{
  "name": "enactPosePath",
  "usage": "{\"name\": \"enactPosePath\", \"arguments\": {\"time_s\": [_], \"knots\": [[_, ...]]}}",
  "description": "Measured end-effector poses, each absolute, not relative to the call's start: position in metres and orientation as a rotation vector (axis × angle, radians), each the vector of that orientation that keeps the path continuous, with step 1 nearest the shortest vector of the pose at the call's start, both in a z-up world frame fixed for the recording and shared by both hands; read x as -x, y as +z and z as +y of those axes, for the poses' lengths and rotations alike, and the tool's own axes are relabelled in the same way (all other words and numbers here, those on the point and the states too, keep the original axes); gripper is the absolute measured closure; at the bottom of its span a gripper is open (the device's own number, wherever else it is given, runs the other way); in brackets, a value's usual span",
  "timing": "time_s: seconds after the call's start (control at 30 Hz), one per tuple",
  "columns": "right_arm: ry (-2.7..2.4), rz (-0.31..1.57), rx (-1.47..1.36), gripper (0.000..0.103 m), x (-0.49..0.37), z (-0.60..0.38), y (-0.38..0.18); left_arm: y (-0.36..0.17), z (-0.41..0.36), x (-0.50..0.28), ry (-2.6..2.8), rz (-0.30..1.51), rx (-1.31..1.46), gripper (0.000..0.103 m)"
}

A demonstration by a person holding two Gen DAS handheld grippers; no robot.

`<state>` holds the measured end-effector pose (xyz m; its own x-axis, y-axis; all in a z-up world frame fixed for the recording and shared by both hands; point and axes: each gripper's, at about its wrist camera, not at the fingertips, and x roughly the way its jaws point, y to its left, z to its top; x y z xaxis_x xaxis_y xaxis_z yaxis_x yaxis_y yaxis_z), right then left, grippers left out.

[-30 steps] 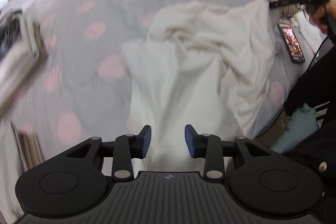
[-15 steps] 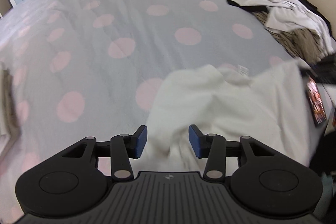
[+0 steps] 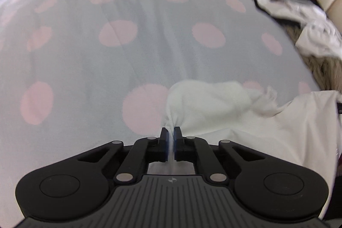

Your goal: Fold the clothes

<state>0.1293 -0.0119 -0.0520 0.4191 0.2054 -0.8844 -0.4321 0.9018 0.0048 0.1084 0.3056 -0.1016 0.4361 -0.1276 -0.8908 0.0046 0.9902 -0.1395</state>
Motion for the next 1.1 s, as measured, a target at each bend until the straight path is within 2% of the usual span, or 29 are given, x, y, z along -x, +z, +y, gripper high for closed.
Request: {"name": "enactPosePath", "arguments": {"time_s": [0.27,0.4,0.73,1.1], "knots": [[0.377,0.806,0.268,0.093,-0.114,-0.023,0.012,0.020,0.347,-0.027,0.022,0.837,0.176,0.101],[0.384,0.638,0.250,0.093,-0.101,-0.026,0.075,0.084,0.356,0.019,0.042,0.685,0.178,0.101],[0.360,0.192,0.181,0.094,-0.026,-0.033,0.226,0.225,0.317,0.126,0.050,0.318,0.077,0.101],[0.327,-0.089,0.107,0.094,0.074,-0.078,0.307,0.298,0.255,0.228,0.041,-0.001,-0.039,0.101]]}}
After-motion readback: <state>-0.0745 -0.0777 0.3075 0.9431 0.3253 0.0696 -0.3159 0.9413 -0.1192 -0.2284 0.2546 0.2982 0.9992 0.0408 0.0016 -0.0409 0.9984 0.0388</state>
